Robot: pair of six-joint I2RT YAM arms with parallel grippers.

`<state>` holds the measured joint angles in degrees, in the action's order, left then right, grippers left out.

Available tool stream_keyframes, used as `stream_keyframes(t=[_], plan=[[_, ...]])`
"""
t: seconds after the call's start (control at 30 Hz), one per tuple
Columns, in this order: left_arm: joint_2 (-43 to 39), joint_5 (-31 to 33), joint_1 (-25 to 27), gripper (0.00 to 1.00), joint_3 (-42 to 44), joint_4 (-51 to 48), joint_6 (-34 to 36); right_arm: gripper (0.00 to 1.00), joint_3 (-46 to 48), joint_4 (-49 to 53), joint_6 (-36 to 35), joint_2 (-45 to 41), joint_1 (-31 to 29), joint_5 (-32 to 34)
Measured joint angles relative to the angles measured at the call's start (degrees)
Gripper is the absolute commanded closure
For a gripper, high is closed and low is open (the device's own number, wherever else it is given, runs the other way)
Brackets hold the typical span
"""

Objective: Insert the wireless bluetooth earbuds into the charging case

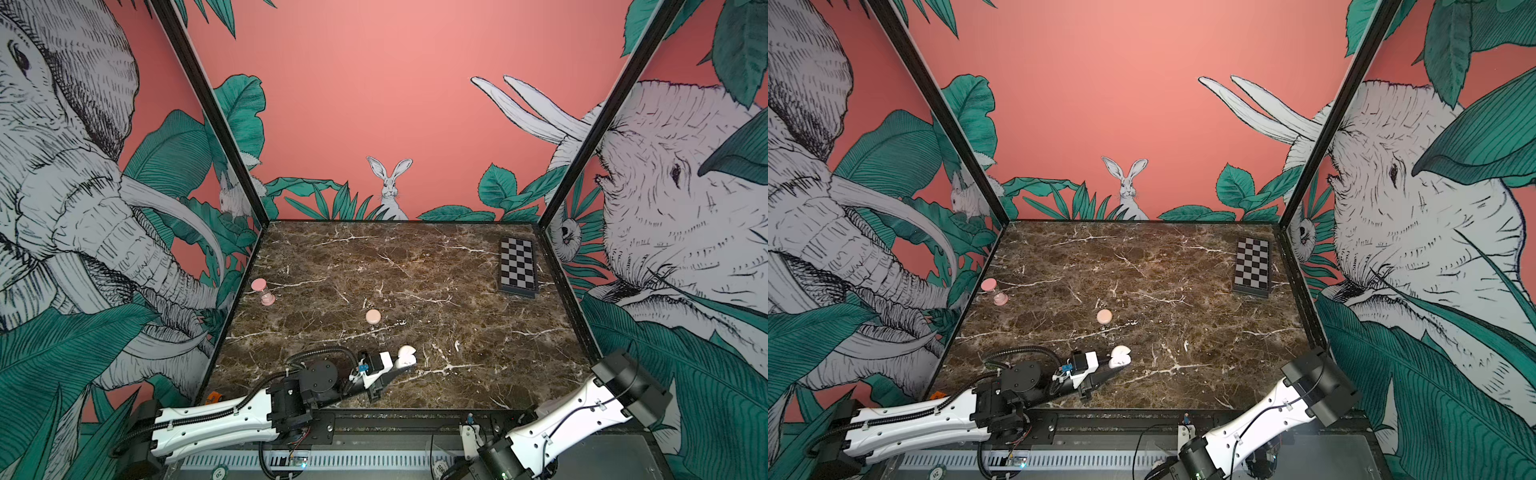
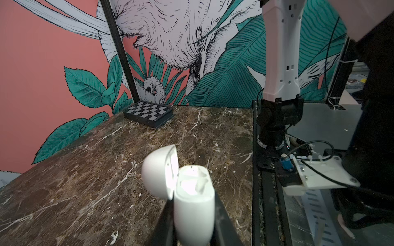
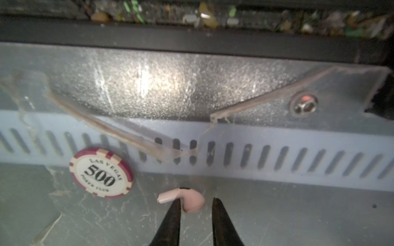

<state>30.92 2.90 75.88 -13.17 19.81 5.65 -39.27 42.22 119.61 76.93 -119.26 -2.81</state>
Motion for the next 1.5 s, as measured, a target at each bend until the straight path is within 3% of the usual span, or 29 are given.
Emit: stream_keyframes(t=[0.7,1.0,1.23,1.5], plan=[[0.2,2.4,0.0,1.00,0.0,0.0,0.6,0.86,2.1,-0.6,0.0,-1.7,-0.2,1.1],[2.8,2.8,0.0,1.00,0.0,0.9,0.8,0.87,0.3,7.8,0.0,-4.5,-0.4,7.4],[7.5,2.1,0.0,1.00,0.0,3.3,0.3,0.87,-4.9,19.9,0.0,-11.1,-0.2,16.2],[13.8,-1.1,0.0,1.00,0.0,5.4,-2.1,0.86,-9.4,30.8,0.0,-15.2,7.1,23.1]])
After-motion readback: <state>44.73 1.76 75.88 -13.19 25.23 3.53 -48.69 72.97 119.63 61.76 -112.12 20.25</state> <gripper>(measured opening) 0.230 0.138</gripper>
